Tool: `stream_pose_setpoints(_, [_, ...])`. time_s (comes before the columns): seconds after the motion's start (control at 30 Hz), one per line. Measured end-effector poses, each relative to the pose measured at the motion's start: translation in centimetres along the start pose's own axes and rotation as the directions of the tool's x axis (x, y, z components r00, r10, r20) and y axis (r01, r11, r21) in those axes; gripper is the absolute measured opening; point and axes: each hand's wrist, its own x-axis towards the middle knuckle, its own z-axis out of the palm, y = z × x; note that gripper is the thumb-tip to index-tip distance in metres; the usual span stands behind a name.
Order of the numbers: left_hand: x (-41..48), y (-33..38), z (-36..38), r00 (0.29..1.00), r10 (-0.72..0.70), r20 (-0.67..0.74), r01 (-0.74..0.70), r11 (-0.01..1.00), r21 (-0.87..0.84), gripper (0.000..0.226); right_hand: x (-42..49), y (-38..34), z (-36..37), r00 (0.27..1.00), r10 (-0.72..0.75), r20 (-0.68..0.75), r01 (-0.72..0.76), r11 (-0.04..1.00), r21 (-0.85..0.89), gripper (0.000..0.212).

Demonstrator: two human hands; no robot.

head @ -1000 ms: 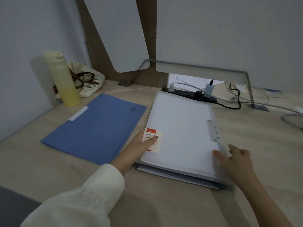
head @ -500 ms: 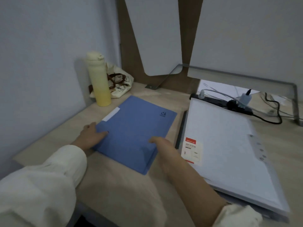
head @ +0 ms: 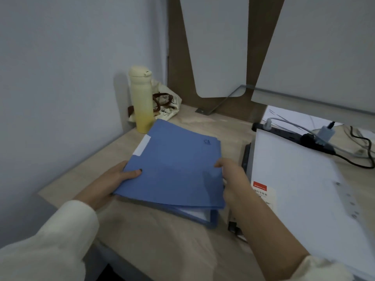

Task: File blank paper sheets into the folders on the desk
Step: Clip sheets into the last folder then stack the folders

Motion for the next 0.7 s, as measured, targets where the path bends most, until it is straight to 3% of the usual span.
stream_pose_setpoints(0.1, [-2.5,0.0,0.3,0.992,0.12,-0.043,-0.126,0.972,-0.199,0.062,-2.5,-1.8,-1.2,0.992,-0.088,0.091,0.09,0.996,-0.017,0.013])
stream_pose_setpoints(0.23, [-5.1,3.3,2.4,0.95,0.289,-0.116,-0.308,0.926,-0.218,0.082,-4.4,-2.7,-4.1,0.966,-0.208,0.152,0.22,0.973,-0.063,0.007])
stream_pose_setpoints(0.4, [-7.0,9.0,7.4,0.891,0.437,-0.121,-0.452,0.876,-0.169,0.028,-5.1,-3.1,-8.0,0.955,-0.255,0.15,0.266,0.963,-0.052,0.037])
stream_pose_setpoints(0.6, [-6.4,10.8,14.1,0.889,0.455,-0.057,-0.458,0.888,-0.047,0.031,-5.9,-4.1,-15.9,0.879,-0.475,-0.042,0.477,0.877,0.063,0.031])
stream_pose_setpoints(0.7, [-5.0,9.5,18.5,0.916,0.402,0.001,-0.401,0.916,-0.023,0.031,-5.7,-2.6,-20.6,0.859,-0.484,-0.164,0.495,0.868,0.031,0.039])
